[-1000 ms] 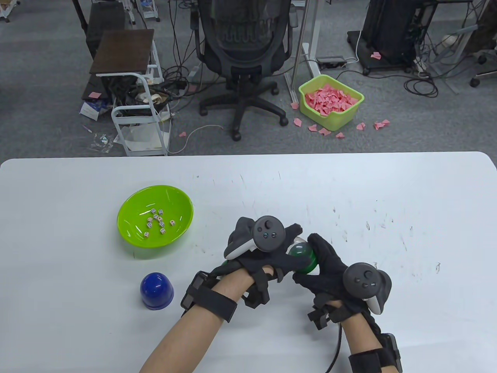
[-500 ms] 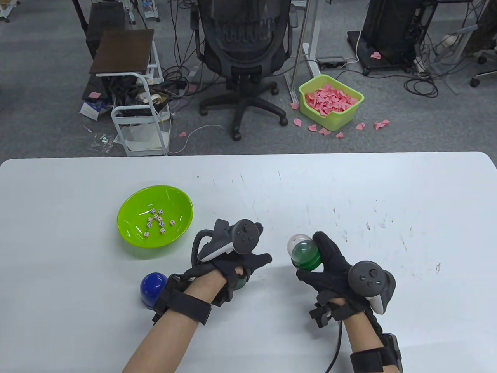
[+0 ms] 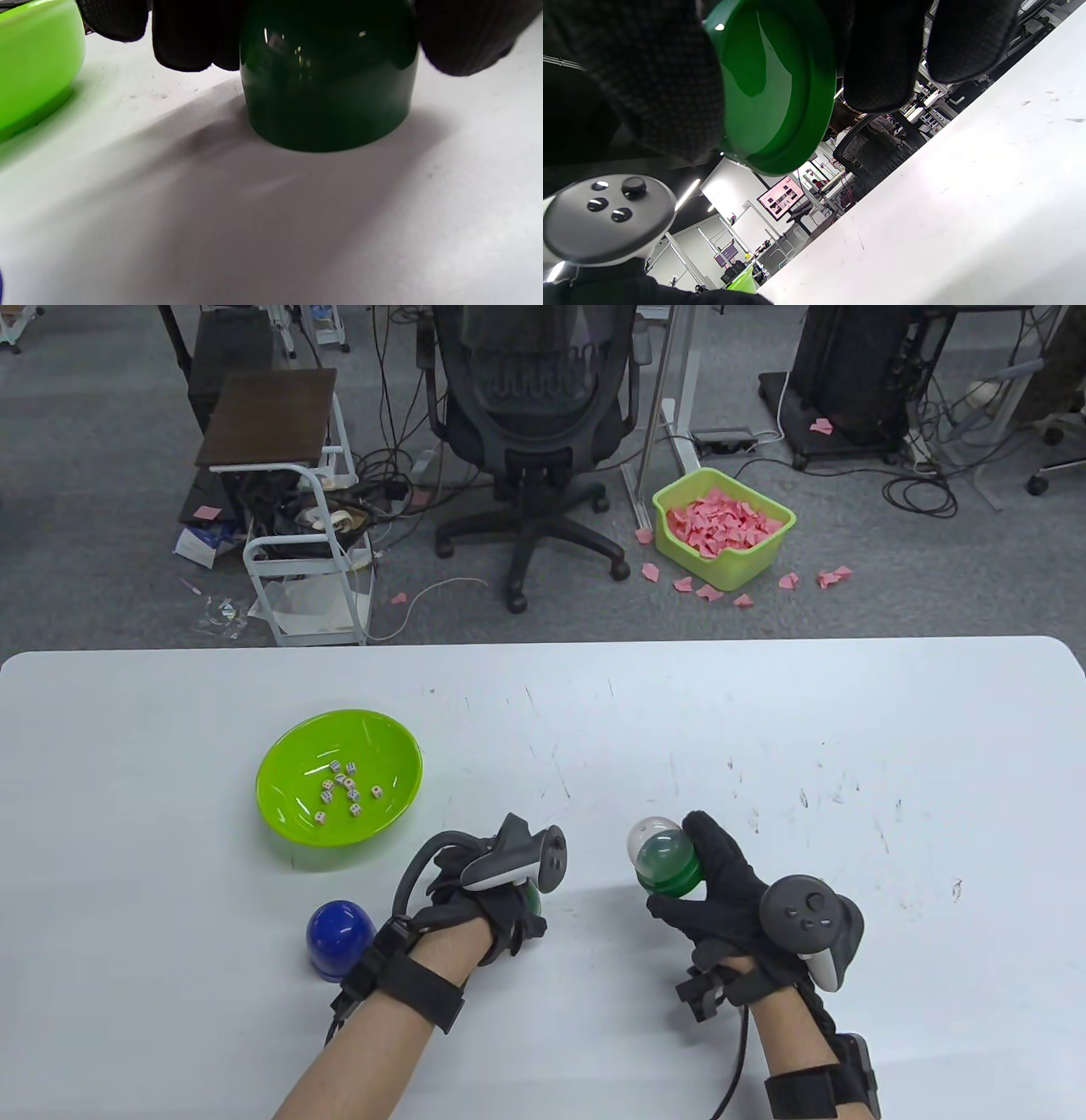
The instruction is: Pour dice into bowl
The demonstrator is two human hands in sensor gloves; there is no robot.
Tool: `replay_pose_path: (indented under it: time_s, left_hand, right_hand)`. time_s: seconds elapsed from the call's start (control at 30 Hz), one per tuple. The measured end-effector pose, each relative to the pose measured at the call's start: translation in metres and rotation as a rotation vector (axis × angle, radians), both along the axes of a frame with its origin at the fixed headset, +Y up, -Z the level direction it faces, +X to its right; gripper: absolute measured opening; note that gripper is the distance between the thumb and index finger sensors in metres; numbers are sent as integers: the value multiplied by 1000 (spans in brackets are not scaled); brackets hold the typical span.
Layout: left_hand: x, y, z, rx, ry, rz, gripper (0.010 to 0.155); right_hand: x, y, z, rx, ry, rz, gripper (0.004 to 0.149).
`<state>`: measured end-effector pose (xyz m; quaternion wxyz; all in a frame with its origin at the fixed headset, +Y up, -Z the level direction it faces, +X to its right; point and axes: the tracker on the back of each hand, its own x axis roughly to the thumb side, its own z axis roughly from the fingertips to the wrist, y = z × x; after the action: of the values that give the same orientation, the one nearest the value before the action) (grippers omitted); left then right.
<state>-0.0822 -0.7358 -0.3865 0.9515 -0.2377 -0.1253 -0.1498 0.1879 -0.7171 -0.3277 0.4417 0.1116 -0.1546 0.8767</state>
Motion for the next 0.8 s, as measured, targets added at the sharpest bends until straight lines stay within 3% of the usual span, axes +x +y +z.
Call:
replay_pose_path:
  time_s: [0.27,0.6,0.8]
  left_hand:
    - [-4,6,1,88,-40,86,92]
    - [-22,61,7,227,-51,376,93]
    - [-33,87,10,242,-43,574,92]
  right_hand:
    - [-1,1,0,1,8,7,96]
    - [-8,0,2,4,36,26,96]
    - [-14,0,3,3,62,46,96]
